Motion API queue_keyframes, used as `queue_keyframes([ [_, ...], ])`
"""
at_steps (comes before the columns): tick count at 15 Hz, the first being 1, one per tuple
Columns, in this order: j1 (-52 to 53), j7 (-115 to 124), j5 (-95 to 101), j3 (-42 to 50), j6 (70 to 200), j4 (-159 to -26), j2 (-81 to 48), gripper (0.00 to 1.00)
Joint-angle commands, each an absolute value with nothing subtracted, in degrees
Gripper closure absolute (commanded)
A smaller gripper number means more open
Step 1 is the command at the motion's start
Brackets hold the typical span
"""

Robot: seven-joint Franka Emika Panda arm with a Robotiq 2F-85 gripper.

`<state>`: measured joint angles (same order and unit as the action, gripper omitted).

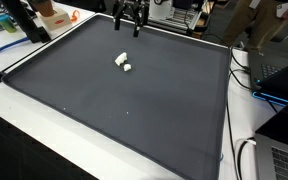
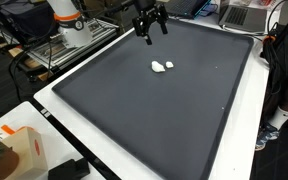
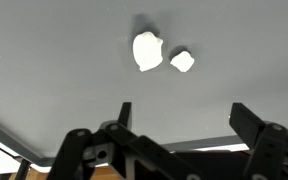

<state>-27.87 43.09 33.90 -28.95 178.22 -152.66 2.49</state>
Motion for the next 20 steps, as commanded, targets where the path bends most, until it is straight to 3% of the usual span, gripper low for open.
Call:
queue_keyframes([
  [1,-28.85,45.23,37.93,-29.30,176.15,-148.79,-1.91,0.00],
  [12,-26.89,43.50,34.36,-29.83,169.68,-142.18,-11.30,0.00],
  [13,-16.48,36.11,24.76,-20.68,171.04,-143.23,-10.20,0.00],
  [14,-24.92,42.18,33.01,-27.56,170.57,-143.18,-10.11,0.00],
  [16,-19.14,37.68,27.01,-22.89,170.60,-143.04,-10.23,0.00],
  [20,-17.25,37.49,26.09,-21.56,170.30,-142.67,-10.28,0.00],
])
